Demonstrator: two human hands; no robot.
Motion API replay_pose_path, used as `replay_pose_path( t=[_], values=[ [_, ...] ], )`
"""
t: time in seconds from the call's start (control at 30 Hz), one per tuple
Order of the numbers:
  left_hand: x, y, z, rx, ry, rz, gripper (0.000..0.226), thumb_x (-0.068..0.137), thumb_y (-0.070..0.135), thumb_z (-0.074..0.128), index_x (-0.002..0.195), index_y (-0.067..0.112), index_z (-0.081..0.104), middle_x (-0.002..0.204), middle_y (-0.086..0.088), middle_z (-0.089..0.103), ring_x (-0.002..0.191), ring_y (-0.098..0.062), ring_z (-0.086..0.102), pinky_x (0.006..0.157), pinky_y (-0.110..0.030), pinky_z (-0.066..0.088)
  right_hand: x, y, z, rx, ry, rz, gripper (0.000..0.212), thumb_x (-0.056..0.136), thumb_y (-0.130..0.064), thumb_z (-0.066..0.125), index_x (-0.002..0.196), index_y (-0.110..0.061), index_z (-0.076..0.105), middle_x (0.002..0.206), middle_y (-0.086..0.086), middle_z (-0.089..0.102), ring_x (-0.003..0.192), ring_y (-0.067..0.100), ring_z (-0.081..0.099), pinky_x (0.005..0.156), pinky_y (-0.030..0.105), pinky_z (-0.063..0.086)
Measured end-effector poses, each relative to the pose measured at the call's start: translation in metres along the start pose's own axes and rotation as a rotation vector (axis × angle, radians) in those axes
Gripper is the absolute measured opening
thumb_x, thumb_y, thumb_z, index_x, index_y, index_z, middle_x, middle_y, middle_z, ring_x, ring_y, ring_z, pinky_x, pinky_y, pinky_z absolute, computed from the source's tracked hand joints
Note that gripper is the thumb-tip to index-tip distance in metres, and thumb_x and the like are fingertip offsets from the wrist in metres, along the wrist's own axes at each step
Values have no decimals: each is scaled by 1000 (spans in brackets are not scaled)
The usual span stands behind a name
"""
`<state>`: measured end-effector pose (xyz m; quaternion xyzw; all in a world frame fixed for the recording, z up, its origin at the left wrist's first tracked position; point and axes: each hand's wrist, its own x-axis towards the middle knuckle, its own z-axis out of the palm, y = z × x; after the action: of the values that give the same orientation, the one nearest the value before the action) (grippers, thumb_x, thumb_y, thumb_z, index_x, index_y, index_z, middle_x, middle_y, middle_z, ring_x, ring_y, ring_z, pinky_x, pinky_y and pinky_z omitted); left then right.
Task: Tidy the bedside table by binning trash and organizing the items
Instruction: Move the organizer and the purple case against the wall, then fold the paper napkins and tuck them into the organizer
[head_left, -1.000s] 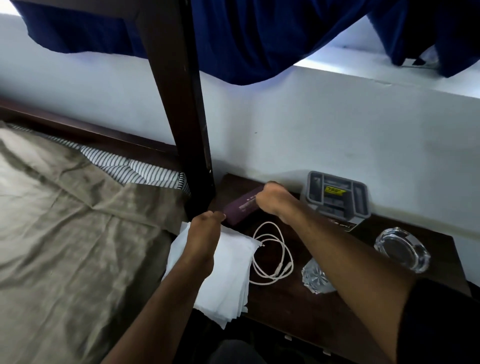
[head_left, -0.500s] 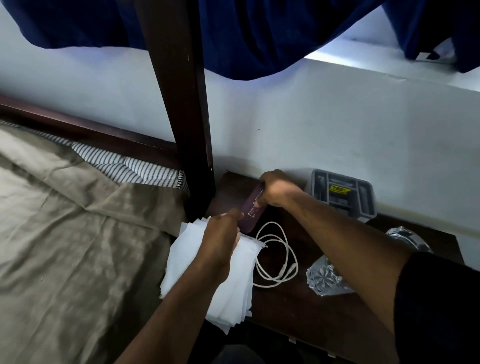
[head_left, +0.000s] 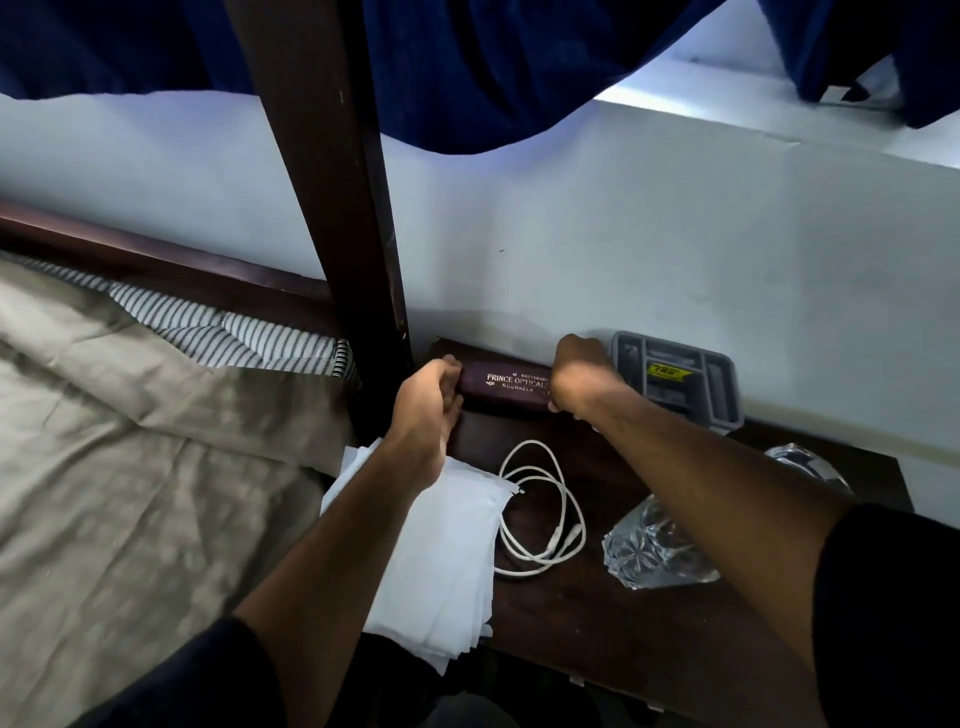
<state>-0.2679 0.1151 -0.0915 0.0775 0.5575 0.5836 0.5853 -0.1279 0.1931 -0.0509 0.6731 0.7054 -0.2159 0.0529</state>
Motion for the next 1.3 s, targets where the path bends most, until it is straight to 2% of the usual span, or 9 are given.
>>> replay_pose_path(
  t=[0.2,0.37,0.47,0.67,0.8,0.9,1.0,1.17,1.3],
  values=[
    [-13,6,12,141,-146,36,22,94,1,50,86,18,63,56,16,71,52,6,68,44,-9,49,-4,-4,-1,-51,44,-5,34,86,4,70,120,3,66,124,24,68,115,35,66,88,34,54],
    [-49,12,-20,230,-132,107,48,81,15,57,128,23,65,116,11,63,108,-4,55,94,-22,44,-24,-13,-6,-132,62,-36,28,86,-1,67,114,0,67,119,24,68,109,37,67,86,37,57],
    [-88,0,-53,226,-121,121,50,94,16,56,144,13,53,142,4,60,131,-9,54,116,-33,37,-41,-26,-3,-83,174,-90,25,88,-3,59,113,-2,62,119,23,63,109,40,64,86,41,55],
    [-122,-22,-98,533,78,176,40,99,10,56,137,20,61,140,-1,62,126,-15,57,110,-35,42,-113,-34,47,550,-5,-5,36,73,-14,80,92,12,65,72,21,65,63,25,63,60,52,59],
    [-128,-22,-118,722,173,210,49,96,8,56,144,19,55,147,-4,56,133,-17,50,112,-34,37,-153,-24,99,569,-7,135,31,77,-26,80,86,-10,55,85,8,60,81,29,65,72,38,59],
    [-133,-24,-122,806,225,197,52,93,8,58,145,6,51,147,-16,55,137,-34,50,116,-51,38,-160,-23,114,505,23,148,49,79,-32,82,111,-3,57,111,13,66,104,29,65,74,25,45],
    [-132,-28,-122,943,253,118,57,90,19,60,143,3,46,142,-21,55,132,-41,50,111,-53,40,-164,-26,117,437,81,156,68,77,-34,84,124,2,50,122,19,65,113,33,64,85,32,50],
    [-115,-30,-123,1018,296,-35,65,92,34,62,144,-1,42,147,-25,49,136,-42,47,112,-47,39,-165,-31,120,453,125,159,66,76,-25,84,122,4,47,120,22,66,111,37,65,91,41,55],
    [-109,-33,-129,961,355,75,55,91,31,67,135,1,55,135,-22,63,125,-38,59,103,-41,47,-158,-26,121,711,100,257,53,73,-15,87,114,5,58,107,16,71,102,32,69,83,35,55]
  ],
)
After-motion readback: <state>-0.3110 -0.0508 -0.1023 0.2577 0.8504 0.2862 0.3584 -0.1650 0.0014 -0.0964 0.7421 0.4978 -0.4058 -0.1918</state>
